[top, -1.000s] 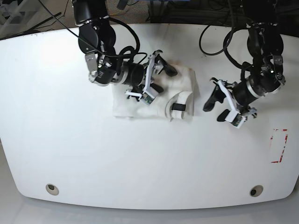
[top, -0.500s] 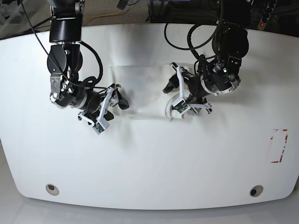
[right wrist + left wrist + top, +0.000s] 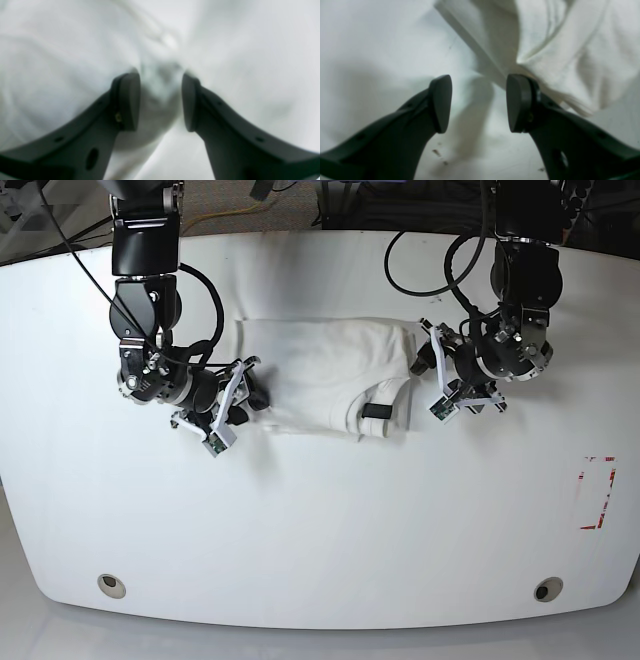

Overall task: Fold the T-shirt properly
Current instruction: 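Press the folded bundle flat with both grippers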

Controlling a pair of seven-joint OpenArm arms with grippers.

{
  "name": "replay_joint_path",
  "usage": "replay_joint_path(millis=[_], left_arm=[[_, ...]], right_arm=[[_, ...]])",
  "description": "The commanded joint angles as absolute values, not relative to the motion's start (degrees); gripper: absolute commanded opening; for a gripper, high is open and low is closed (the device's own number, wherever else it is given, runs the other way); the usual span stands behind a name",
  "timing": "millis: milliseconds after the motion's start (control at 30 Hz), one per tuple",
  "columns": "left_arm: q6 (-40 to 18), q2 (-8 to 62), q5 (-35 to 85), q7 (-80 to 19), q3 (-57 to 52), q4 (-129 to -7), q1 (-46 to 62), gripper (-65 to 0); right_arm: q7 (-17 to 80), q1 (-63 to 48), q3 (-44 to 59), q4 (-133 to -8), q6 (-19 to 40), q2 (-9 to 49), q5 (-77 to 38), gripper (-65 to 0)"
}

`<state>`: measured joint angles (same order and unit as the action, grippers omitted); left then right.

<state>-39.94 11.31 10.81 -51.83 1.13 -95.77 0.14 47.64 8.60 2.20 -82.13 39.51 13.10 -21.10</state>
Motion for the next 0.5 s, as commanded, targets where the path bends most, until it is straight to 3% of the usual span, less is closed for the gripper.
replay_joint_path(millis=[0, 233, 467], left_arm=[[-40.0, 11.47, 12.0, -50.68, -0.48, -99.91, -1.19, -33.1], [-40.0, 11.47, 11.82, -50.68, -1.19, -106.77, 1.89, -33.1], [-40.0, 11.03, 11.82, -50.68, -1.19, -110.73, 5.93, -33.1]], right_arm=[[46.37, 10.77, 2.51, -85.67, 39.69, 13.67, -21.41, -38.8], [46.29, 17.45, 2.51, -79.69, 39.87, 14.9, -20.09, -38.8], [41.71, 21.85, 2.51, -67.65, 40.0, 15.25, -9.1, -39.3]])
